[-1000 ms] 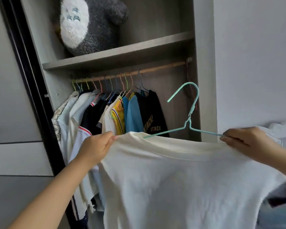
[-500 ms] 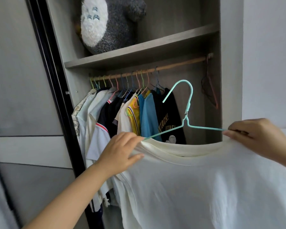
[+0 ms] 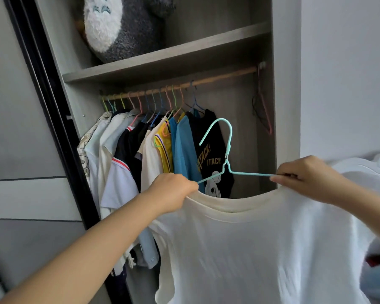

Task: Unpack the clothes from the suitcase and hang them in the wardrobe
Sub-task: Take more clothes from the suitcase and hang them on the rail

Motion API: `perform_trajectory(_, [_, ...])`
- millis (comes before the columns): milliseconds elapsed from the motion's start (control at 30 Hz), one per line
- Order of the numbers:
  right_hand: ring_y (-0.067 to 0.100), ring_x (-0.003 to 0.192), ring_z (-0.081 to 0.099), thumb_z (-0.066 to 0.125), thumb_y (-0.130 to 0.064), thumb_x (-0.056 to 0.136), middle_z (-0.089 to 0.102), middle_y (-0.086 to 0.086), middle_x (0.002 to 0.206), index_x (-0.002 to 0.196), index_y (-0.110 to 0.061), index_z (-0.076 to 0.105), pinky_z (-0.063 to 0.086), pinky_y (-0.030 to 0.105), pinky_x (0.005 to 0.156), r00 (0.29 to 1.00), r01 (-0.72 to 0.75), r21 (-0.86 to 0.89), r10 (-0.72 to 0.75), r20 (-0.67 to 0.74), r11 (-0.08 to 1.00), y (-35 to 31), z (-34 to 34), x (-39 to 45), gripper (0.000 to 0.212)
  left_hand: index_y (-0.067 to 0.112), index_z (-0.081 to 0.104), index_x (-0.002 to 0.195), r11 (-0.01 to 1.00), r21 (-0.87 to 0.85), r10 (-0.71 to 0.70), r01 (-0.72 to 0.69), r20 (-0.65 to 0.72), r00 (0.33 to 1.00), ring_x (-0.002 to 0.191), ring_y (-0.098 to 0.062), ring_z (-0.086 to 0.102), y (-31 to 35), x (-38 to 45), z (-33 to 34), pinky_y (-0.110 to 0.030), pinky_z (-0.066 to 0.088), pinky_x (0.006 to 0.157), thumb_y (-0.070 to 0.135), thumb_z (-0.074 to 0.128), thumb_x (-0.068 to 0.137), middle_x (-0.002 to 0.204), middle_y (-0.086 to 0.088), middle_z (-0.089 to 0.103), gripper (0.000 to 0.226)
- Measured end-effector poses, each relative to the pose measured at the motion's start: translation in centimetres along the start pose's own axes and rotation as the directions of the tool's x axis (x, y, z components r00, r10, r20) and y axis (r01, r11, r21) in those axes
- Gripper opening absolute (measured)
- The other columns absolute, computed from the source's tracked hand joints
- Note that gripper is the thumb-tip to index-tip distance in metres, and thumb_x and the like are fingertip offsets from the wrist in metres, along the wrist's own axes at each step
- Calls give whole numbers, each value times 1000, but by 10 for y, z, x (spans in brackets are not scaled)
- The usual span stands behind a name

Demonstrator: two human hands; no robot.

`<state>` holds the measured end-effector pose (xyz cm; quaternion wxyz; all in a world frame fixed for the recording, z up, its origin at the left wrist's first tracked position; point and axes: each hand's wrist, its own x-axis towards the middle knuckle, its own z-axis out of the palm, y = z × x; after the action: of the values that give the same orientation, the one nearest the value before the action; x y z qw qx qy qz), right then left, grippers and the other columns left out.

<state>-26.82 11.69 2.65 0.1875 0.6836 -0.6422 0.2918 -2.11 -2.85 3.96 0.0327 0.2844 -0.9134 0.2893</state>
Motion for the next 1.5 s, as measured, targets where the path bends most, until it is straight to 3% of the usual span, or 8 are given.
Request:
perform_trajectory(433, [18, 66, 52, 30, -78, 74, 57, 3, 50, 61, -13, 64, 41, 26, 50, 999, 41, 77, -39, -33, 996, 8, -3, -9, 75, 26, 45, 95, 627, -778, -91, 42, -19, 996, 88, -9, 58, -9, -23, 17, -29, 47, 80, 24, 56, 90, 95, -1, 61, 13])
perform_trajectory(533, [8, 60, 50, 61, -40, 84, 49, -3, 45, 52, -27, 56, 38, 17, 53, 996, -30, 137, 41, -75, 990, 8, -10, -10, 35, 26, 58, 95, 524, -849, -151, -70, -174, 973, 76, 3, 54, -2, -22, 25, -24, 44, 72, 21, 53, 92, 82, 2, 61, 8])
perform_trajectory(633, [6, 52, 45, 68, -25, 81, 44, -6, 41, 51, -34, 49, 34, 12, 47, 997, -40, 186, 50, -50, 982, 10, -11, -15, 37, 26, 55, 122, 666, -727, -171, -169, -369, 914, 88, -15, 63, 2, -25, 28, -29, 51, 77, 31, 43, 95, 97, -5, 68, 30])
perform_trajectory(733, [7, 45, 39, 44, -81, 65, 47, -9, 47, 53, -29, 55, 30, 12, 43, 995, -94, 272, 99, -4, 958, 7, -9, -25, 54, 19, 49, 114, 934, -203, 55, -296, -734, 677, 49, -14, 59, -3, -27, 41, -22, 48, 42, 22, 38, 96, 67, -2, 67, 22])
perform_trajectory(933, [8, 45, 38, 28, -92, 56, 43, -9, 43, 50, -34, 45, 29, 14, 44, 994, -105, 263, 93, 58, 959, 18, 15, -33, 61, 13, 52, 101, 964, -47, 91, -261, -866, 492, 48, -12, 62, 0, -34, 53, -19, 48, 42, 12, 32, 98, 67, -3, 70, 20])
perform_trajectory(1133, [0, 54, 49, 61, -19, 87, 43, -8, 46, 58, -21, 54, 35, 12, 50, 987, -115, 174, 92, 131, 978, 12, 19, -18, 30, 20, 59, 101, 738, -653, 2, -168, -247, 969, 81, -6, 49, -21, -37, 30, -18, 39, 73, 33, 38, 91, 79, 14, 45, 28])
perform_trajectory(1267, [1, 58, 49, 60, -19, 87, 45, -6, 50, 65, -4, 62, 35, 15, 51, 983, -79, 128, 56, 177, 989, 2, 26, -10, 27, 13, 56, 97, 927, -367, 172, -82, 220, 960, 65, 1, 41, -38, -34, 9, -17, 33, 63, 27, 43, 96, 68, 17, 40, 20])
perform_trajectory(1500, [10, 47, 41, 57, -23, 89, 46, -1, 52, 70, -3, 63, 35, 16, 53, 980, -137, 40, 130, 149, 990, -15, 18, 8, 28, 15, 35, 104, 943, -248, -229, 222, -2, 973, 80, -27, 54, -36, -23, 10, -29, 34, 59, 36, 40, 96, 80, -3, 50, 23])
